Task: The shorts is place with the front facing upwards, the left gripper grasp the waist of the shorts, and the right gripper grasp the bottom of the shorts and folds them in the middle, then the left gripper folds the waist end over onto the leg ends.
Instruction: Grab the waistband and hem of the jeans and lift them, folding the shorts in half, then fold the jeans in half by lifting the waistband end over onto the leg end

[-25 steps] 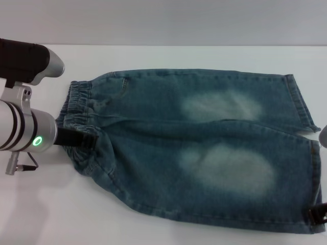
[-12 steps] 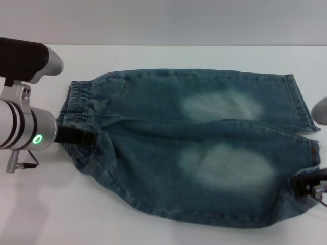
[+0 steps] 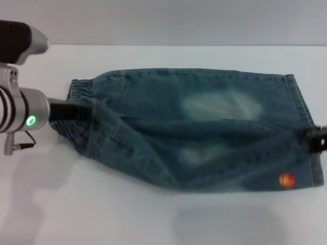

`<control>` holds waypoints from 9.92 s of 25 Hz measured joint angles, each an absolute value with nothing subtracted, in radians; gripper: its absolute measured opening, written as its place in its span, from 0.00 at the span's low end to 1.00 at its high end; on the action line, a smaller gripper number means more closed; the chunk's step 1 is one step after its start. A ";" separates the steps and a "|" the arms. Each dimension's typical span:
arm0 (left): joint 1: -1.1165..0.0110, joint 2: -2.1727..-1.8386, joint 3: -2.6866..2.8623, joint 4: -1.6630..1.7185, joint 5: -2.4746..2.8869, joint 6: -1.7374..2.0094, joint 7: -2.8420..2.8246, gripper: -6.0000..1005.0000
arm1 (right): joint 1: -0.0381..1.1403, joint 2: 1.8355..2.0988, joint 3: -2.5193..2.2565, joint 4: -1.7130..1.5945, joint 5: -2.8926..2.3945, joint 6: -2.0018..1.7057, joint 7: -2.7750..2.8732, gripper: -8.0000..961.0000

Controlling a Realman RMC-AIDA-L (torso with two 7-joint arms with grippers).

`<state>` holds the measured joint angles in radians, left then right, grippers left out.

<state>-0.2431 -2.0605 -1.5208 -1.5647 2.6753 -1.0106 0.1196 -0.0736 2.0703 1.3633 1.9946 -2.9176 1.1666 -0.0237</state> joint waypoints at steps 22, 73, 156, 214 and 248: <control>-0.228 -2.061 -1.550 -1.466 2.650 -0.651 0.124 0.10 | -0.168 2.075 1.458 1.768 -2.917 0.418 -0.158 0.01; -0.327 -2.060 -1.488 -1.324 2.634 -0.536 0.132 0.10 | 0.139 2.067 1.537 1.237 -2.610 0.414 -0.111 0.58; -0.349 -2.059 -1.441 -1.343 2.623 -0.524 0.131 0.10 | 0.313 2.067 1.630 1.089 -2.593 0.433 -0.234 0.01; -0.474 -2.060 -1.429 -1.041 2.623 -0.144 0.127 0.35 | 0.311 2.075 1.643 1.031 -2.591 0.132 -0.355 0.28; -0.412 -2.055 -1.509 -1.033 2.637 -0.287 0.132 0.82 | 0.237 2.079 1.103 0.839 -2.407 -0.519 -0.317 0.44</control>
